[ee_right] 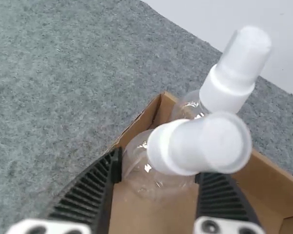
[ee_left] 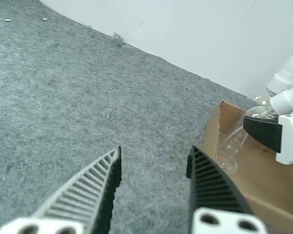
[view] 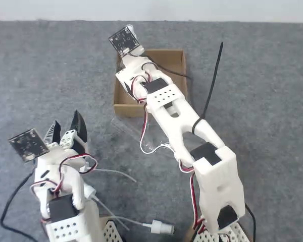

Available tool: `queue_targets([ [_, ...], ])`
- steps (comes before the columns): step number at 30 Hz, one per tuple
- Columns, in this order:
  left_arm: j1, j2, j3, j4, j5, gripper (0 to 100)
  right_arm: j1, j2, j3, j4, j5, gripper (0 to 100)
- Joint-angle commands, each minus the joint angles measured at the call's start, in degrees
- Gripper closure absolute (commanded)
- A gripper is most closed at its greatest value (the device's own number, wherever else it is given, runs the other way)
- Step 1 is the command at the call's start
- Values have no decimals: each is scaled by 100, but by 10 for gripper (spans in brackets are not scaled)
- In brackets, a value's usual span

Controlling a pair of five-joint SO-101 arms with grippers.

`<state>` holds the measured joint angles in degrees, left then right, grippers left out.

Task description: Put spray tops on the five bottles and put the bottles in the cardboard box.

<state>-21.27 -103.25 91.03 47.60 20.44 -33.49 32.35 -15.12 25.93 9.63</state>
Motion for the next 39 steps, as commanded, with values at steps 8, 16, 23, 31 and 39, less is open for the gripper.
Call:
queue_targets([
  [8, -18, -97, -13, -211, -325, 793, 31, -31, -246, 215, 9, 727],
  [16, -9, -97, -13, -202, -325, 793, 31, -66, -246, 259, -18, 727],
  [23, -9, -97, -13, -202, -325, 793, 22, -224, -246, 462, -18, 726],
  [31, -9, -97, -13, -202, -325, 793, 22, -611, -246, 954, -35, 727],
  [39, -26, -97, -13, -202, -325, 793, 22, -655, -273, 1297, -35, 727],
])
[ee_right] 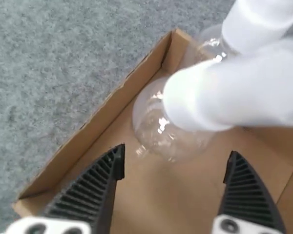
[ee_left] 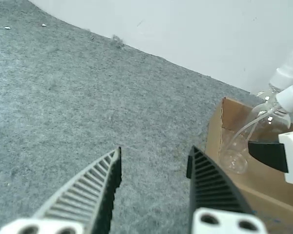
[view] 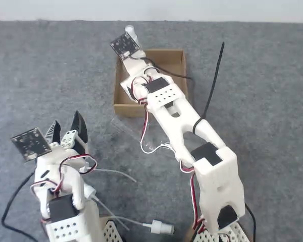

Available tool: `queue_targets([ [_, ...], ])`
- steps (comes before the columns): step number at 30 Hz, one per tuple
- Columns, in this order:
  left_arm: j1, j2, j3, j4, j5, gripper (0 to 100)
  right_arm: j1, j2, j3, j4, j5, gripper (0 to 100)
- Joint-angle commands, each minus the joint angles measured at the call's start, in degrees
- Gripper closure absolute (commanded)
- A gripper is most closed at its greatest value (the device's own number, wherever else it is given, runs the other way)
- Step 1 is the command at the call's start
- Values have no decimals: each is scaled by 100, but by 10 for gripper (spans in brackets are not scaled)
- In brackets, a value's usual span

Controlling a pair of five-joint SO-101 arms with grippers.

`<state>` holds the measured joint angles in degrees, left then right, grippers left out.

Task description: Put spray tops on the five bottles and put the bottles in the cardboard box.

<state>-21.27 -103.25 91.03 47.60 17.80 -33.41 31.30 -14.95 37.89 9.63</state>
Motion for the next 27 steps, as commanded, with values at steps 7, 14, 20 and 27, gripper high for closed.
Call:
queue_targets([
  [7, -26, -97, -13, -202, -62, 793, 22, -1156, -202, 752, -26, 727],
  [14, -35, -97, -13, -202, -62, 793, 57, -1789, -202, 1657, -26, 727],
  [20, -35, -97, -13, -202, -62, 793, 31, -2360, -202, 2431, 0, 728],
  [27, -35, -97, -13, -202, -62, 793, 57, -2905, -202, 3846, 18, 728],
])
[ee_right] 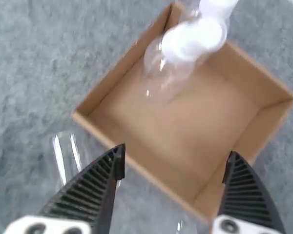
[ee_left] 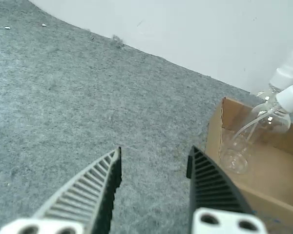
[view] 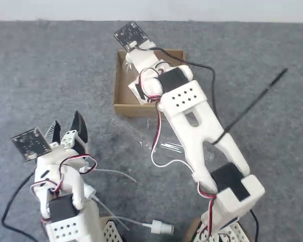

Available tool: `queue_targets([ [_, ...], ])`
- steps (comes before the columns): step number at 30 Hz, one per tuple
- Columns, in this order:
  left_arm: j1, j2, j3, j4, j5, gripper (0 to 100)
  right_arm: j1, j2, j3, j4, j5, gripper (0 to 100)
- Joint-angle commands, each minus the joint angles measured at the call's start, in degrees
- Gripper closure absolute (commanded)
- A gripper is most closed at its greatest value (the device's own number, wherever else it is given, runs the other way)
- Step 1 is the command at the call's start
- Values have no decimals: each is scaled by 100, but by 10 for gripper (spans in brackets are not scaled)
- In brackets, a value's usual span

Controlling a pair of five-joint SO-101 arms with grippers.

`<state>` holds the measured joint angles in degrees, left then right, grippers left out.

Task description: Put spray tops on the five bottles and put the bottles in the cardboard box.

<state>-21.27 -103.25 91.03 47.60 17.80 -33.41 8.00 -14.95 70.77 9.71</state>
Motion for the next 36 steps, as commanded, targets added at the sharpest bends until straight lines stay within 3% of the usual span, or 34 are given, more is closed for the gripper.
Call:
queue_targets([
  [1, -35, -97, -13, -202, -62, 793, 66, -637, -202, 769, 9, 728],
  [12, -35, -97, -13, -202, -62, 794, 66, -1077, -202, 2791, -35, 728],
  [21, -44, -97, -13, -202, -70, 794, 163, -1112, 176, 3204, -53, 727],
  [31, -44, -97, -13, -202, -79, 794, 637, -1068, 809, 3143, -2259, 727],
  [36, -44, -97, -13, -202, -79, 794, 840, -1059, 1011, 3116, -2848, 725],
])
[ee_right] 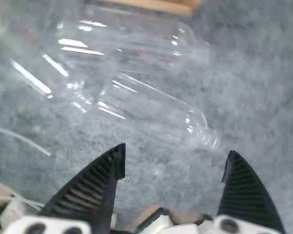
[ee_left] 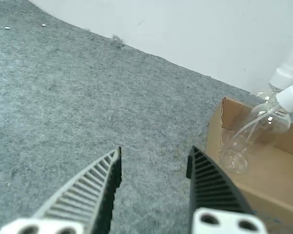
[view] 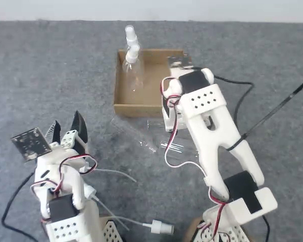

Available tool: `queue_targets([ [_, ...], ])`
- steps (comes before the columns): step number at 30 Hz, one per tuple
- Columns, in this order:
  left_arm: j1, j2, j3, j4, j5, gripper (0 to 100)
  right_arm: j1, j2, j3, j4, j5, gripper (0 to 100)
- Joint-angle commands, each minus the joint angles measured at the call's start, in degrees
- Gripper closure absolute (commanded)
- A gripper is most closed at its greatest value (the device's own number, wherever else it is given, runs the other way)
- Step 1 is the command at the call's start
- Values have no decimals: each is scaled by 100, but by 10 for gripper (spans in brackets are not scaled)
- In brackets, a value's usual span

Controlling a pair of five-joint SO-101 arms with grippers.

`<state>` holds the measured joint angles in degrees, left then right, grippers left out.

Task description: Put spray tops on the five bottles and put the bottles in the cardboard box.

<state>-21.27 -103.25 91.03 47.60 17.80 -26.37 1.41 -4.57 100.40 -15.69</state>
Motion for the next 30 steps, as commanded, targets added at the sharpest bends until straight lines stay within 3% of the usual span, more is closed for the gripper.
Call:
queue_targets([
  [1, -44, -97, -13, -202, -79, 794, 136, -400, -9, 154, -360, 725],
  [6, -44, -97, -13, -202, -88, 794, 127, -391, 281, 92, -800, 725],
  [12, -44, -97, -4, -202, -88, 794, 136, -400, 1020, -743, -1301, 726],
  [23, -44, -97, -4, -202, -88, 794, 541, -400, 2426, -2431, -1275, 727],
  [30, -44, -97, -4, -202, -88, 793, 558, -400, 3007, -2668, -1266, 727],
])
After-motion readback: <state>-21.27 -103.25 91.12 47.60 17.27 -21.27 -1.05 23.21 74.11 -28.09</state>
